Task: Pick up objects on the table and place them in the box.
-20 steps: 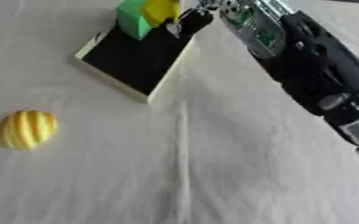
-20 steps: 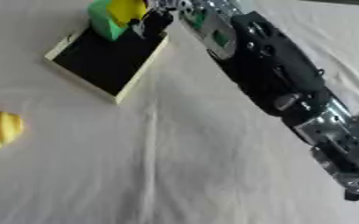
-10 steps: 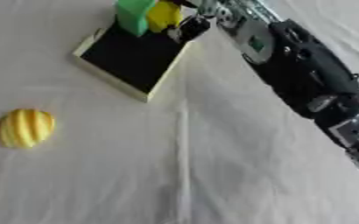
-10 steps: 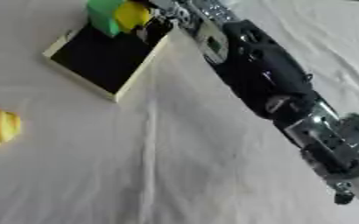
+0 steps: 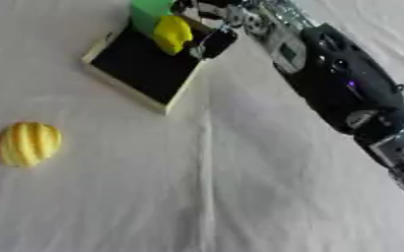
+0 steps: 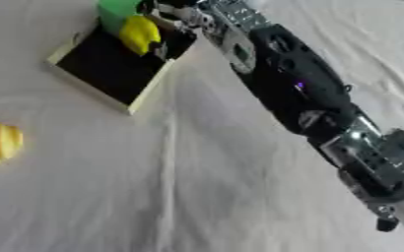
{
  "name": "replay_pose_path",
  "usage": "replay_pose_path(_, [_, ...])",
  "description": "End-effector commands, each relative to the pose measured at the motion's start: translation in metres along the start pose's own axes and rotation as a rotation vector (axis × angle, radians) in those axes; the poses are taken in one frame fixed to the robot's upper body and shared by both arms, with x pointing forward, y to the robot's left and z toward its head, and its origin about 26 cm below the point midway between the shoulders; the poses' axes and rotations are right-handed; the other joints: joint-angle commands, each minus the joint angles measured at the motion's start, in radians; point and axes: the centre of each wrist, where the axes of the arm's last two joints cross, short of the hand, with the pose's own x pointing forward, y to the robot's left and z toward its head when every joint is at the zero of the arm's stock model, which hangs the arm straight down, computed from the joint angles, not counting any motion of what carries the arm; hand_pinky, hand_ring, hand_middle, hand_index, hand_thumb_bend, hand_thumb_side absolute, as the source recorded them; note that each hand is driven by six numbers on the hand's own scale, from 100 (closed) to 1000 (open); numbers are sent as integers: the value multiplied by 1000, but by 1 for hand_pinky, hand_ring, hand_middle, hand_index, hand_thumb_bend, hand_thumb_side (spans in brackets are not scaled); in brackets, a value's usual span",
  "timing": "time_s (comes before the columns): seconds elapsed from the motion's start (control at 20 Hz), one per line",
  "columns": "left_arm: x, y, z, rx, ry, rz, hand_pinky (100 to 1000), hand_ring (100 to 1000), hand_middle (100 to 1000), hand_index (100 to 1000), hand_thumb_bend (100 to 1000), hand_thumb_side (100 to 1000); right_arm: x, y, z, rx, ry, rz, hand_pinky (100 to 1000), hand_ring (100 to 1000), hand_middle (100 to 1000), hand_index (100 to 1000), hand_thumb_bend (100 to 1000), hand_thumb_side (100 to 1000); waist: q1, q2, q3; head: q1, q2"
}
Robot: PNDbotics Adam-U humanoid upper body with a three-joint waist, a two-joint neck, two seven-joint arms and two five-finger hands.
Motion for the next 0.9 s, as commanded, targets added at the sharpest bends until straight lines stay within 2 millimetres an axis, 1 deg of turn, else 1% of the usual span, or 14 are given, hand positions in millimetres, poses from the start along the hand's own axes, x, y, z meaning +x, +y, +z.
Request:
replay_pose_path(0.05, [5,2,-7,-8,-32,-6,747,654,593,810,310,402,-4,-15,6,-38,25,23,938,931,871,940,185,250,10,-29,-1,4,0])
replay_pose_path(0.2, [5,2,-6,-8,-31,-10,747,654,592,809,311,400,-3,-20,10,-55,22,8,935,924,868,940,151,221,11,-36,-4,8,2])
replay_pose_path(0.25, [5,2,-6,-8,-31,-11,748,654,591,809,312,398,-2,-22,12,-65,20,1,935,920,866,939,122,185,12,-38,-5,9,2])
replay_pose_path(0.35, [5,3,-5,-7,-30,-13,748,654,591,809,312,398,0,-33,21,-107,12,-16,933,916,863,939,100,149,13,-43,-9,14,5])
replay_pose_path(0.4, [5,3,-5,-7,-30,-15,748,654,591,809,311,399,2,-40,28,-133,8,-25,930,912,859,937,100,114,13,-45,-11,17,6])
replay_pose_path(0.45, [5,3,-5,-8,-29,-17,748,654,592,810,311,399,3,-46,36,-157,4,-34,925,905,853,935,100,100,13,-46,-13,20,7])
replay_pose_path(0.55, [5,4,-5,-17,-32,-28,751,658,595,811,308,398,5,-62,59,-218,-9,-49,913,887,838,928,100,100,13,-48,-18,27,10])
replay_pose_path(0.7, [7,7,-10,-58,-58,-85,755,663,605,816,319,381,11,-80,106,-324,-22,-81,904,867,823,919,100,100,14,-46,-25,41,15])
replay_pose_path(0.8, [9,9,-17,-121,-91,-150,760,673,618,826,337,367,16,-86,138,-401,-24,-125,900,855,817,915,100,100,17,-44,-31,52,18])
replay_pose_path(0.9, [14,11,-27,-230,-131,-244,770,692,648,850,377,353,21,-87,168,-478,-28,-175,900,846,812,916,100,122,21,-41,-36,63,19])
